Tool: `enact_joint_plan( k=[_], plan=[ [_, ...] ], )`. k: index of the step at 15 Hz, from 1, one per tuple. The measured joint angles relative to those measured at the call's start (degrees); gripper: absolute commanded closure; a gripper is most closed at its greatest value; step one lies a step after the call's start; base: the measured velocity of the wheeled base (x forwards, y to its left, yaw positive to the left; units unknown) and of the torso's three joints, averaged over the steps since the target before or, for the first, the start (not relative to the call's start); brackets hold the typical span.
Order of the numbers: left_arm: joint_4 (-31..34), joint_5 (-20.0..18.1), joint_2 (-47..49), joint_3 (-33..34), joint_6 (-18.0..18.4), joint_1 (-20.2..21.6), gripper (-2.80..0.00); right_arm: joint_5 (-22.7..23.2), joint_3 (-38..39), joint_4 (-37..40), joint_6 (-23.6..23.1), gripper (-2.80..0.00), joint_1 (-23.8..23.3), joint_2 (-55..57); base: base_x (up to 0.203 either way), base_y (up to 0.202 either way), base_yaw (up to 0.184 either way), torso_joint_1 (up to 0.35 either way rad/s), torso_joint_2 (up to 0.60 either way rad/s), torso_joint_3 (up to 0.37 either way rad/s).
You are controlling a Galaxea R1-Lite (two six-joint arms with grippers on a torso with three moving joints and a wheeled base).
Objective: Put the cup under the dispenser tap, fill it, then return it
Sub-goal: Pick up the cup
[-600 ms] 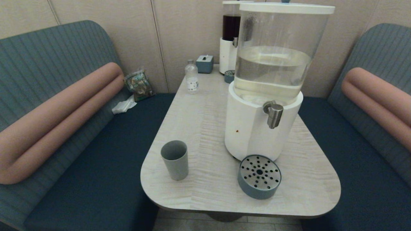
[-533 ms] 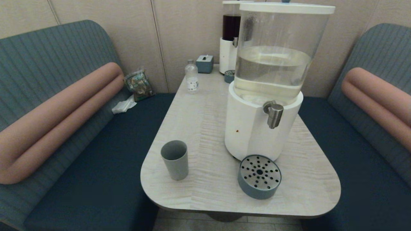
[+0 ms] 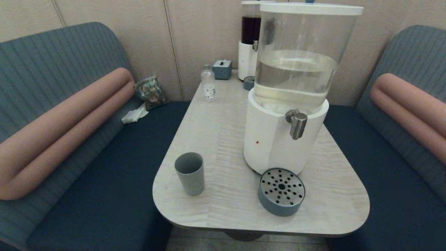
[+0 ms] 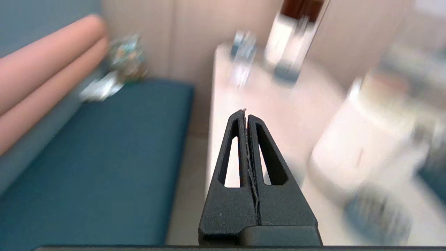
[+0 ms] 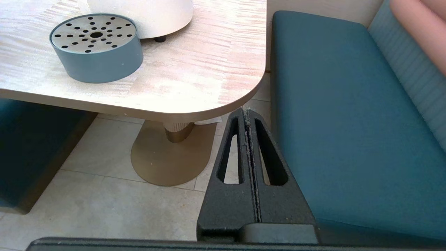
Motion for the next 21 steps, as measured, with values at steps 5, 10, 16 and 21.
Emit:
enact_joint_plan(
  k=[5,10,16,21],
  plan=[
    [-20.15,-0.62,19.81,-1.23,-7.17,-1.90,-2.80,0.00,0.00,-0.05,0.00,0.00,0.00,0.00,0.000,0.000,0.000,0.000,0.00,0.000],
    [-20.77,-14.08,13.09,21.81,-2.39,-2.62,-2.80,0.02,0.00,-0.02,0.00,0.00,0.00,0.00,0.000,0.000,0.000,0.000,0.00,0.000],
    [-19.28,-24.39,9.73,30.05,5.48,-3.03,-2.80,-0.04,0.00,-0.06,0.05,0.00,0.00,0.00,0.000,0.000,0.000,0.000,0.00,0.000],
    [-19.77,-21.91,16.12,26.75,8.06,-2.56,-2.80,-0.06,0.00,-0.06,0.09,0.00,0.00,0.00,0.000,0.000,0.000,0.000,0.00,0.000]
  ],
)
